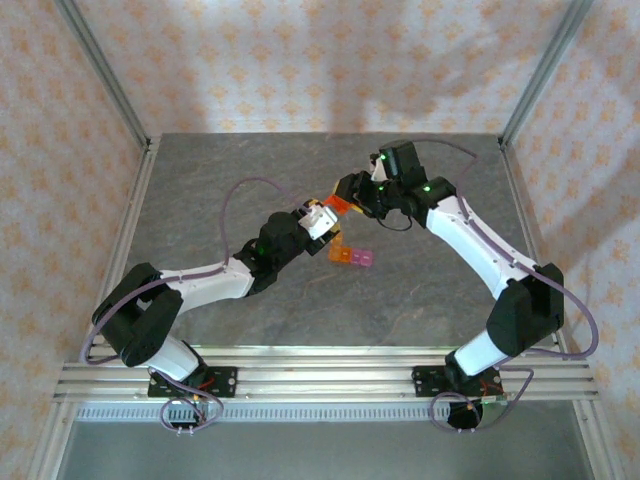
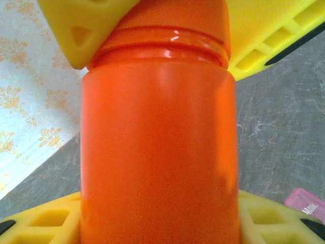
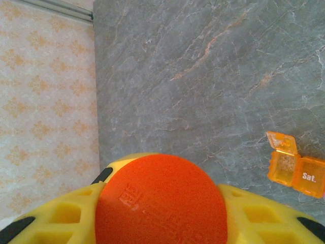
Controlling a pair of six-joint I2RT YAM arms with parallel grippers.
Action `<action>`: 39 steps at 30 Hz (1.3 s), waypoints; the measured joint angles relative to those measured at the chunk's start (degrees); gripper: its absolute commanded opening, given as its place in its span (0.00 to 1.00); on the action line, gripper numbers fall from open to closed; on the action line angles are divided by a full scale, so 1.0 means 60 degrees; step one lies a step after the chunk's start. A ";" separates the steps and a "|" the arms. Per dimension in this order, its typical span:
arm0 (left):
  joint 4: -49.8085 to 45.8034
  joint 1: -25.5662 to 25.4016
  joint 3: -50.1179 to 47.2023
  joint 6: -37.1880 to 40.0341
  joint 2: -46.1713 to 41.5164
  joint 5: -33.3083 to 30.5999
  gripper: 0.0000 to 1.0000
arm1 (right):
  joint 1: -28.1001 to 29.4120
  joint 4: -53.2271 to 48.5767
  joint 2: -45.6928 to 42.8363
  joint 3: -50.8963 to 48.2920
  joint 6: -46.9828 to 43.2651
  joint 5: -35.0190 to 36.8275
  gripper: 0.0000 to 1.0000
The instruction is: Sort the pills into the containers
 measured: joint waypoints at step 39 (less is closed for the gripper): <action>0.0069 0.1027 0.0029 -0.3031 -0.0962 0.3166 0.00 | -0.1155 0.1785 -0.1024 -0.0554 -0.2575 -0.2208 0.84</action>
